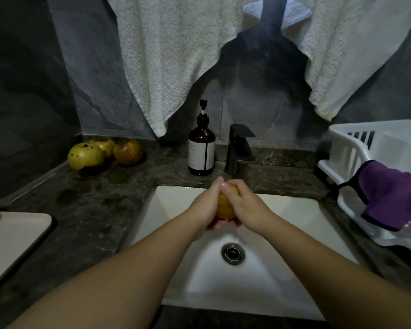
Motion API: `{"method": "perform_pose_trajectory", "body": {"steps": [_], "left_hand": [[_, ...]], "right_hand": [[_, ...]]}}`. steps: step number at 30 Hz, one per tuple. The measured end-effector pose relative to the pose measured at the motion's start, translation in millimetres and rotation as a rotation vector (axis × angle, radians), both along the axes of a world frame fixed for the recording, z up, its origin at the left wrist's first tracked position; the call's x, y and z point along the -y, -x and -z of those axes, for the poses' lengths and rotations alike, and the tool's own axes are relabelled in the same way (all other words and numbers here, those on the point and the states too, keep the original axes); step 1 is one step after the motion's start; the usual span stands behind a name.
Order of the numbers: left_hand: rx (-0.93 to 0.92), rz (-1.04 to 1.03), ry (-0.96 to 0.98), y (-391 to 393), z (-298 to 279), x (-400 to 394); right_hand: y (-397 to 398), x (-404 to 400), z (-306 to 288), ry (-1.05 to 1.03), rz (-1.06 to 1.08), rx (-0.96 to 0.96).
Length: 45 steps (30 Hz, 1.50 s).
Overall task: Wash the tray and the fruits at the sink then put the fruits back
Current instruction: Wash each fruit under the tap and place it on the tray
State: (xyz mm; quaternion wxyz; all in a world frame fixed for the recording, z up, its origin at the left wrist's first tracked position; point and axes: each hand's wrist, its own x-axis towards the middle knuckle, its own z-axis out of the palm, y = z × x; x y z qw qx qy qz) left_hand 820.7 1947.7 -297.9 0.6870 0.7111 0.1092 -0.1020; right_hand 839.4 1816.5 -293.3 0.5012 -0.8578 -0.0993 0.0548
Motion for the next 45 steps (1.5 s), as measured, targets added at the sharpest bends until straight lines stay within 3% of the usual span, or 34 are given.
{"method": "perform_pose_trajectory", "body": {"steps": [2, 4, 7, 8, 9, 12, 13, 16, 17, 20, 21, 22, 24, 26, 30, 33, 35, 40, 45], "left_hand": [[0.19, -0.086, -0.164, -4, 4, 6], [0.226, -0.107, -0.213, -6, 5, 9], [0.032, -0.002, -0.045, -1, -1, 4], [-0.002, 0.014, -0.006, -1, -1, 3], [0.014, 0.023, -0.008, -2, 0, 3], [0.174, -0.051, -0.134, -6, 4, 10], [0.152, -0.064, -0.107, -6, 5, 11], [-0.017, -0.018, 0.047, 0, -1, 6], [-0.014, -0.012, 0.043, 0, -1, 6], [0.178, -0.057, -0.155, -5, 3, 11], [0.202, -0.057, -0.19, -5, 3, 13], [0.172, -0.037, -0.159, -5, 3, 15], [0.014, 0.018, 0.071, -2, -4, 16], [-0.068, 0.058, 0.212, 1, -11, 12], [0.015, 0.032, 0.224, -1, -14, 14], [0.03, 0.044, 0.238, 0, -13, 16], [0.048, 0.054, 0.244, 0, -13, 18], [0.081, 0.046, 0.269, -3, -12, 17], [0.085, 0.02, 0.259, -6, -13, 15]], "right_hand": [[-2, -7, -2, -0.278, 0.085, -0.34], [-1, -11, -1, -0.341, 0.14, -0.432], [-3, -4, 2, -0.024, 0.129, 0.012], [-4, 0, 4, 0.003, 0.111, 0.08], [-4, 3, 5, -0.009, 0.076, 0.034], [-4, -3, 2, -0.28, 0.128, -0.356], [-3, -6, 3, -0.261, 0.139, -0.338], [-4, -5, 6, 0.03, 0.125, 0.114], [-3, -3, 5, 0.057, 0.108, 0.156], [-4, -2, -1, -0.168, 0.118, -0.2], [-3, -3, -2, -0.162, 0.131, -0.235], [-2, -2, -1, -0.092, 0.141, -0.186], [-4, 3, 2, 0.119, 0.136, 0.099], [-6, 9, 0, 0.186, 0.066, 0.248], [-20, 21, -14, 0.016, 0.227, 0.124], [-33, 31, -36, -0.06, 0.34, 0.225], [-39, 31, -52, -0.11, 0.289, 0.291], [-51, 24, -69, 0.118, 0.177, 0.36], [-56, 25, -74, 0.187, 0.136, 0.339]]}}
